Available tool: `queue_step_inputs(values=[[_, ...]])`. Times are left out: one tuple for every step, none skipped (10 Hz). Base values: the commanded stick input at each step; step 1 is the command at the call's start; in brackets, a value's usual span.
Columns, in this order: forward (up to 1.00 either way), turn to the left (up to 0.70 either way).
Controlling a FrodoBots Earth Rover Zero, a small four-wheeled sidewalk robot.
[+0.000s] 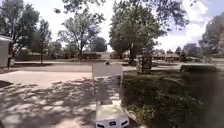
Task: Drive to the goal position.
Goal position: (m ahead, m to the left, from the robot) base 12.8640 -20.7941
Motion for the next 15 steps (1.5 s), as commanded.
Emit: queue_step_inputs(values=[[0.0, 0.7], [0.0, 0.7], [0.0, 0.7], [0.0, 0.7], [0.0, 0.7], [0.0, 0.7], [0.0, 0.7], [0.0, 0.7], [0.0, 0.7], [0.0, 0.7], [0.0, 0.7], [0.0, 0.7], [0.0, 0.7], [0.0, 0.7], [0.0, 0.7]])
